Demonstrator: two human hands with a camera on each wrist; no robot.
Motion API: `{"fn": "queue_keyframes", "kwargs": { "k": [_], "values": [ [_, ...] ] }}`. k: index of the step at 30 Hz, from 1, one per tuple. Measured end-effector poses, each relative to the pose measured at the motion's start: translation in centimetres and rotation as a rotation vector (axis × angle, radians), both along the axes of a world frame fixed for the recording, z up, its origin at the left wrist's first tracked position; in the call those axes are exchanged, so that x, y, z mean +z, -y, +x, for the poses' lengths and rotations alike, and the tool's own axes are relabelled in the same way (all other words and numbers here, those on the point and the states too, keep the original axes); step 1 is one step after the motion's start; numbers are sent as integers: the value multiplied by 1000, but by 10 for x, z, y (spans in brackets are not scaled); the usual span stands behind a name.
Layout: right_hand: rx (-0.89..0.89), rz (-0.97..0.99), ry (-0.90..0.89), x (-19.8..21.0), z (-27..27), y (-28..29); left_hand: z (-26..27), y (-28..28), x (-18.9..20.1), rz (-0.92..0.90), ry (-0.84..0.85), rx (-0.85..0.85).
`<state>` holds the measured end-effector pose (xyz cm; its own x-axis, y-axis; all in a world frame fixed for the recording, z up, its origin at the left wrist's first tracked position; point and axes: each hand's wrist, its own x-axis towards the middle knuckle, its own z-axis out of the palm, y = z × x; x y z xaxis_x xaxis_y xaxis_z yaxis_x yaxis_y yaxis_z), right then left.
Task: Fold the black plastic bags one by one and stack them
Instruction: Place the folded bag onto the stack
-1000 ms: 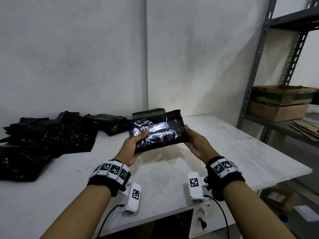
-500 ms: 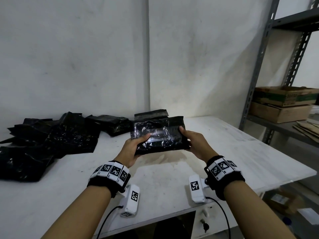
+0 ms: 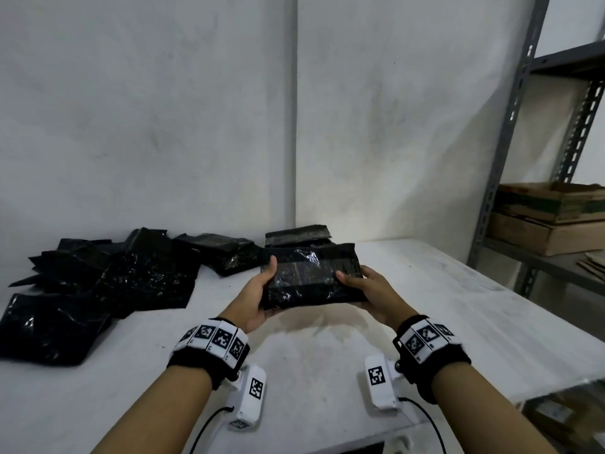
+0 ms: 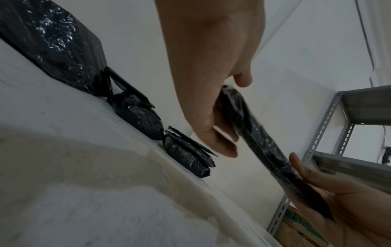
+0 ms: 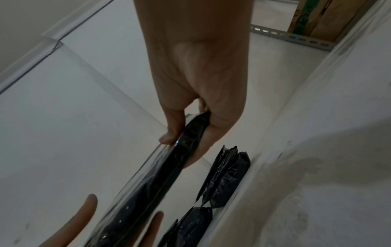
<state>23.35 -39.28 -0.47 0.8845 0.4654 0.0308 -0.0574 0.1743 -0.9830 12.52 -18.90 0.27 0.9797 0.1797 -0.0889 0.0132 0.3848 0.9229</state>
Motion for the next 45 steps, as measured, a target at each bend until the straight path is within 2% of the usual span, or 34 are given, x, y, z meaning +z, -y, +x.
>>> {"fn": "queue_keyframes", "kwargs": {
  "k": [3,7,10,13,16,19,21,23,25,28,32,34,37,40,42,45],
  "values": [
    [20,35,-29,4,7,-8,5,-6,0,56,-25,12],
    [102,140,-110,13,11,-27,23,-22,-5,59,-14,153],
    [125,254,-255,14,14,-47,36,-32,-3,13,7,248],
    [123,371,-389,12,16,-72,48,-36,0,44,23,222],
    [75,312,-342,9,21,-92,59,-43,2,41,16,173],
    [-33,278,-304,4,39,-100,68,-52,8,73,-50,238],
    [-155,255,-242,6,55,-100,76,-60,10,290,-84,328],
    [-321,285,-154,11,73,-104,86,-76,6,621,-95,388],
    [-458,294,-25,20,87,-109,100,-93,-1,959,-182,336],
    [-522,176,211,27,107,-126,118,-105,-9,1293,-340,185],
    [-531,34,264,20,137,-159,137,-103,-10,1373,-327,39],
    [-515,-79,278,14,151,-173,147,-103,-12,1472,-391,-39],
    [-466,-534,362,4,167,-183,155,-109,-24,1540,-546,-168],
    [-497,-937,444,1,169,-181,153,-117,-41,1579,-604,-260],
    [-523,-1117,481,3,167,-179,151,-119,-50,1628,-619,-274],
    [-518,-1233,633,1,170,-181,151,-117,-51,1660,-631,-301]
  ]
}}
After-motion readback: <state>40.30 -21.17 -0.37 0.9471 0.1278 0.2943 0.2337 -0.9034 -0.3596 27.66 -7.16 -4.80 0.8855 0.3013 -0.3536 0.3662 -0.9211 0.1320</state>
